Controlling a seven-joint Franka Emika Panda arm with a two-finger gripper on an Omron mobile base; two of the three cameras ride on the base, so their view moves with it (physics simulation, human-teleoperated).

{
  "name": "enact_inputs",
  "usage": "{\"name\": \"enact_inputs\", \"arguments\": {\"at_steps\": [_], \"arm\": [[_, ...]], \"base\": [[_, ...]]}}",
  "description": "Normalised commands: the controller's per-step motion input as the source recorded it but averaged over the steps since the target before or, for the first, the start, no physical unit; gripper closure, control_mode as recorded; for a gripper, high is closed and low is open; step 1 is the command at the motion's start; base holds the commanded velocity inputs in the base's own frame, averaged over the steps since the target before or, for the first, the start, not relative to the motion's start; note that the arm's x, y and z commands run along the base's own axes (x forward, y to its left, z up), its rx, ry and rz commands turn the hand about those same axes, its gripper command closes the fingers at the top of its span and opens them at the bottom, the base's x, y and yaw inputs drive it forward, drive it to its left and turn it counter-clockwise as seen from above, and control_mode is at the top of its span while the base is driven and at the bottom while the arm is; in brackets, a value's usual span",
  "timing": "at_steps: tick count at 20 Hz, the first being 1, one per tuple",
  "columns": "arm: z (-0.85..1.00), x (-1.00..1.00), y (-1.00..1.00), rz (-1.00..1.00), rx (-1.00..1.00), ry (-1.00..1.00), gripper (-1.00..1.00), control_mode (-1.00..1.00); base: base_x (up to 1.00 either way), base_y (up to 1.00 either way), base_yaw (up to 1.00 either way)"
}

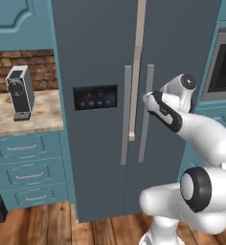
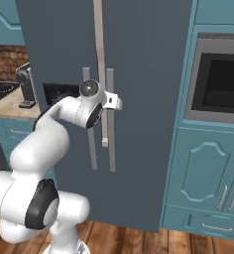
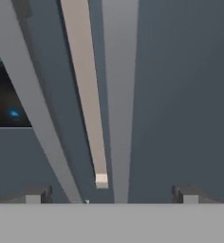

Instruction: Retrieve the peach and apple from the fridge and place them into the bowl on the dining table.

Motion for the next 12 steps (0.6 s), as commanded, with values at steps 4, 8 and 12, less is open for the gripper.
{"name": "enact_inputs", "arguments": {"at_steps": [4,8,12], "arm": [[-0.03,0.76,-0.01,0.00,0.00,-0.02,-1.00,-1.00],[-0.10,0.71,0.00,0.00,0.00,-0.06,-1.00,-1.00],[-0.09,0.64,-0.06,0.00,0.00,-0.04,-1.00,-1.00]], "base": [[0.00,0.00,0.00],[0.00,0.00,0.00],[0.00,0.00,0.00]]}}
